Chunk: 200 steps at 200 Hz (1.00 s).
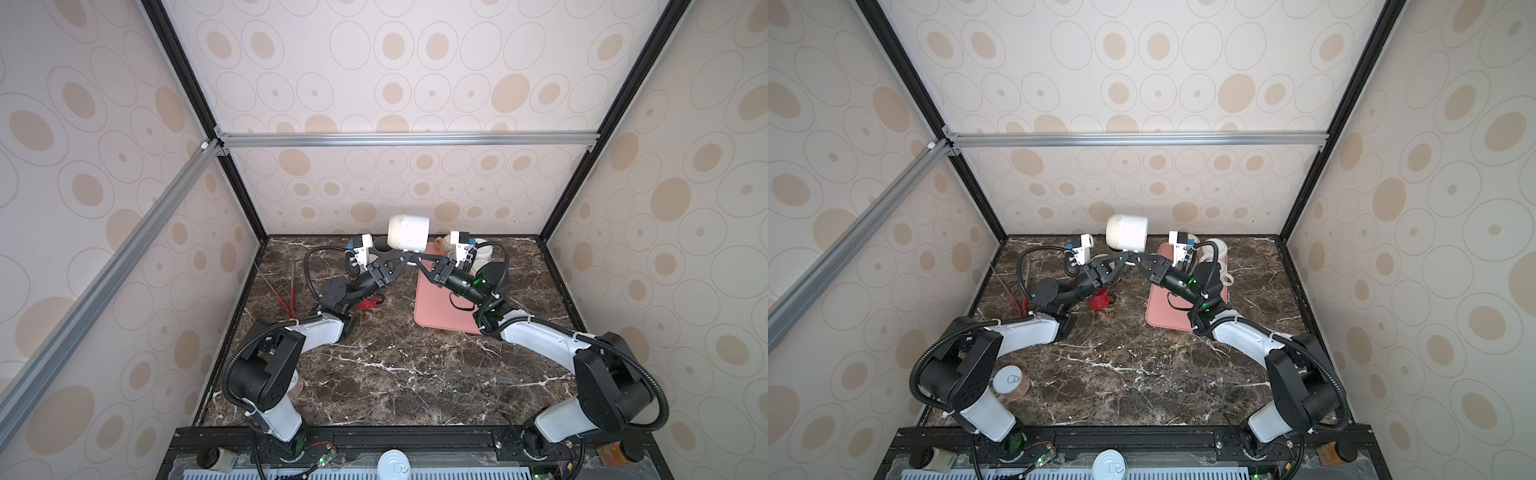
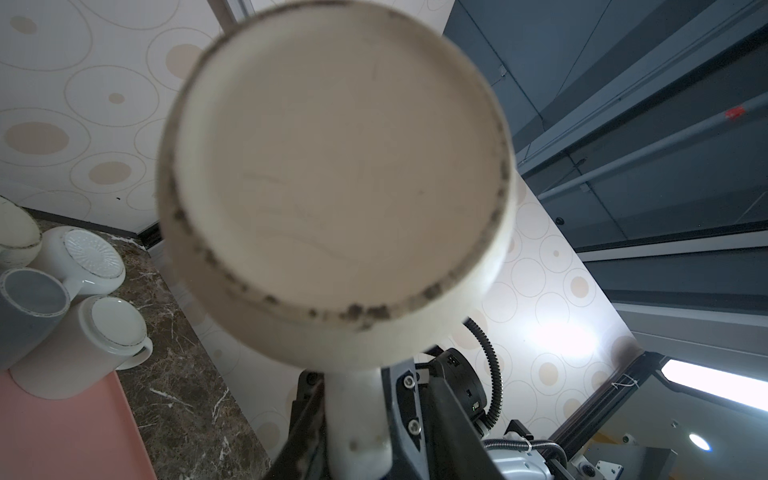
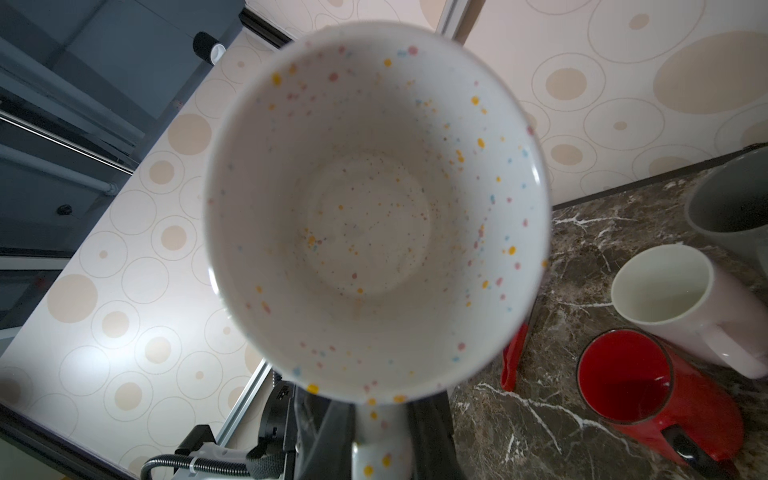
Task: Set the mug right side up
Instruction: 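Grasp the mug's handle with the right gripper and release the left gripper, then lower the mug upright beside the red mug with the right gripper while the left withdraws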
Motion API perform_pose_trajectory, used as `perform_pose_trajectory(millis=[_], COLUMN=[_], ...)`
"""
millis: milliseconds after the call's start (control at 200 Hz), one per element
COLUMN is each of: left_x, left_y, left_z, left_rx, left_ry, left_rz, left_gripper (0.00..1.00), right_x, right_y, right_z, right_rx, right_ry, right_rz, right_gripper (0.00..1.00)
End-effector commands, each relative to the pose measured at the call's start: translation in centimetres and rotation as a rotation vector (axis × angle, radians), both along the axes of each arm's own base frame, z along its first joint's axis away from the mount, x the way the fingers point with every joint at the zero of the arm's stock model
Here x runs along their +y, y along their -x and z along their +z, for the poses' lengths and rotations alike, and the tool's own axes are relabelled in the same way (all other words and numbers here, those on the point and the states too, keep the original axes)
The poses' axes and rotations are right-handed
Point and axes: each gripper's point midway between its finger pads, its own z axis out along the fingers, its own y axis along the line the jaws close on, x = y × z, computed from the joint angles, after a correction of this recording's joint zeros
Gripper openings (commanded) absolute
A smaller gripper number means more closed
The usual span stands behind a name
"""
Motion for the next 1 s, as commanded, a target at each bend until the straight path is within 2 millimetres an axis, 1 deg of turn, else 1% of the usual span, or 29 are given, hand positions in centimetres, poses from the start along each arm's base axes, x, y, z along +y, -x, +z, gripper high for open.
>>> perform_pose_trajectory(millis=[0,190,255,330,425,480,490,530,595,705,715,810,885,970,995], left_x=[0.9,2.1,2.9,4.1,5.5,6.4,6.5,7.1,8.4,11.3,11.6,14.3,16.4,18.6,19.2], left_y=[2.2,2.1,2.0,1.8,1.2,0.4,0.3,-0.2,-1.0,-1.6,-1.6,-1.8,-1.6,-1.4,-1.4], left_z=[3.0,2.4,2.1,1.6,0.1,-1.5,-1.5,-2.9,-4.6,-6.5,-6.4,-7.8,-8.6,-9.7,-10.0], left_rx=[-0.146,-0.137,-0.130,-0.122,-0.084,-0.038,-0.045,-0.006,0.035,0.096,0.093,0.152,0.195,0.245,0.260], left_ry=[0.020,-0.003,-0.017,-0.046,-0.129,-0.211,-0.224,-0.300,-0.406,-0.528,-0.531,-0.583,-0.588,-0.594,-0.596], left_rz=[-0.019,0.010,0.030,0.067,0.124,0.169,0.179,0.211,0.274,0.375,0.385,0.453,0.498,0.547,0.561], left_gripper=[0.38,0.39,0.39,0.38,0.38,0.38,0.38,0.39,0.39,0.40,0.40,0.40,0.40,0.41,0.41], right_x=[-1.9,-2.1,-2.1,-1.7,-0.8,-0.3,-0.2,0.4,1.3,3.1,3.3,5.2,6.7,8.7,9.1], right_y=[-0.5,-0.6,-0.7,-0.8,-0.7,-0.5,-0.4,-0.2,0.2,0.7,0.8,1.6,2.3,3.5,3.7], right_z=[3.9,4.3,4.2,3.6,2.5,1.9,1.8,1.2,0.5,-0.9,-1.1,-2.6,-3.9,-5.6,-5.8], right_rx=[-0.136,-0.154,-0.153,-0.140,-0.129,-0.137,-0.137,-0.143,-0.151,-0.158,-0.158,-0.173,-0.182,-0.203,-0.213], right_ry=[-0.108,-0.105,-0.085,-0.021,0.111,0.188,0.201,0.251,0.313,0.380,0.389,0.473,0.551,0.668,0.691], right_rz=[-0.095,-0.116,-0.125,-0.124,-0.101,-0.104,-0.103,-0.097,-0.081,-0.037,-0.033,0.013,0.040,0.083,0.093], right_gripper=[0.00,0.00,0.00,0.00,0.00,0.00,0.00,0.00,0.00,0.00,0.00,0.00,0.00,0.00,0.00])
